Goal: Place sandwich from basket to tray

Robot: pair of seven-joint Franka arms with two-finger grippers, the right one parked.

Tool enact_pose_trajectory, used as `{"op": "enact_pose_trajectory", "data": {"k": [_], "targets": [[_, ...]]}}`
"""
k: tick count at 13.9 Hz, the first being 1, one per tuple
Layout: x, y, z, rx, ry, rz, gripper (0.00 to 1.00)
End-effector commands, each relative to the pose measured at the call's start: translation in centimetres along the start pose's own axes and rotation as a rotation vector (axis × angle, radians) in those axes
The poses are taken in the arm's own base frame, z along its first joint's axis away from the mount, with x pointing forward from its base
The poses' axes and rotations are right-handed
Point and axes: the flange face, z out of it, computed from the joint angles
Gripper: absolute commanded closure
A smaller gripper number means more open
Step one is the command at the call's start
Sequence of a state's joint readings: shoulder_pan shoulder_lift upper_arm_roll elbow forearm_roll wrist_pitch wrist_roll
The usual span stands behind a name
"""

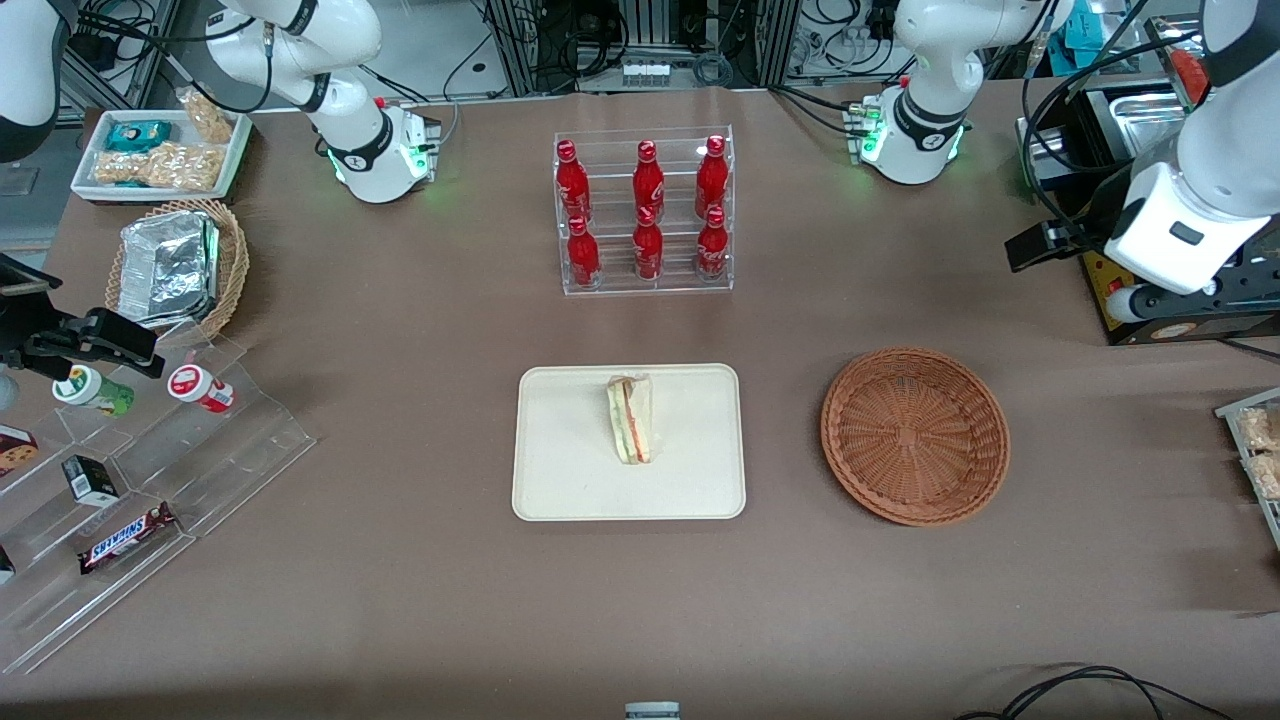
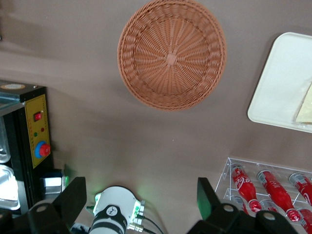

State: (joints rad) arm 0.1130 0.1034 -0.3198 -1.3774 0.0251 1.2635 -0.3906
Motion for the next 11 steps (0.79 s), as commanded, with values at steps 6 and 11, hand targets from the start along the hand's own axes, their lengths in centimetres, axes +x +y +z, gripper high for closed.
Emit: {"op": "enact_pose_trajectory", "data": {"k": [6, 11], "targets": [[-2.5, -3.7, 0.2, 0.001, 0.076, 0.000, 0.00], [-2.6, -4.1, -0.9, 0.050, 0.108, 0.117, 0.00]]}}
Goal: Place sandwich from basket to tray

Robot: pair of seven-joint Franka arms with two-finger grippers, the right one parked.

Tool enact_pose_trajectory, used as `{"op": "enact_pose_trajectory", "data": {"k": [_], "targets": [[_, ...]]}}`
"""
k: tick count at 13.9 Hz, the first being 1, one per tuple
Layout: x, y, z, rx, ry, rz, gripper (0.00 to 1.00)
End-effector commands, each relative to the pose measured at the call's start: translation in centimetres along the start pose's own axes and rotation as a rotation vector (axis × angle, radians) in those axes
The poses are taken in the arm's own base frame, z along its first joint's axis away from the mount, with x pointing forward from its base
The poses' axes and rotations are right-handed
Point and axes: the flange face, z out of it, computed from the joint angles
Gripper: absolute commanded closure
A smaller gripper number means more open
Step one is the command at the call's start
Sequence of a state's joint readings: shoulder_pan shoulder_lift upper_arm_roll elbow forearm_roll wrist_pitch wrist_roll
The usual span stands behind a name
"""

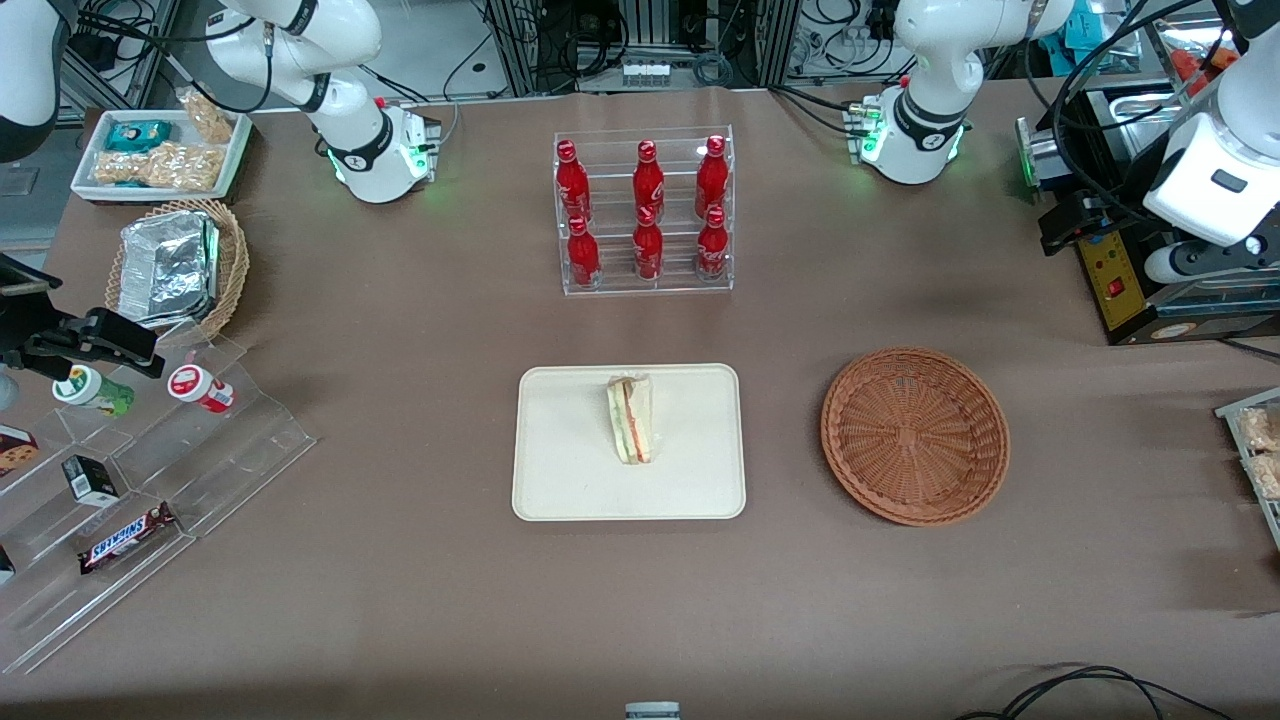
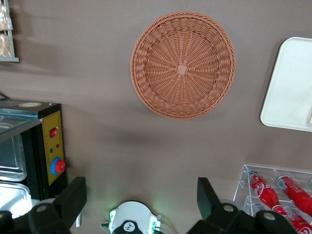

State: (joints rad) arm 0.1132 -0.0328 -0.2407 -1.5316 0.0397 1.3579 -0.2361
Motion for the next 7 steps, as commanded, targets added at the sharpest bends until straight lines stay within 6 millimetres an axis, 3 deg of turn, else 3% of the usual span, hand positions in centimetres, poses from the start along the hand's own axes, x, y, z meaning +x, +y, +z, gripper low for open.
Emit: {"op": "enact_pose_trajectory", "data": {"k": [1, 7], "targets": [[-0.70, 0.02, -0.77, 0.034, 0.032, 0.079, 0.00], [-0.87, -0.09, -1.43, 0.003, 0.034, 0.073, 0.00]]}}
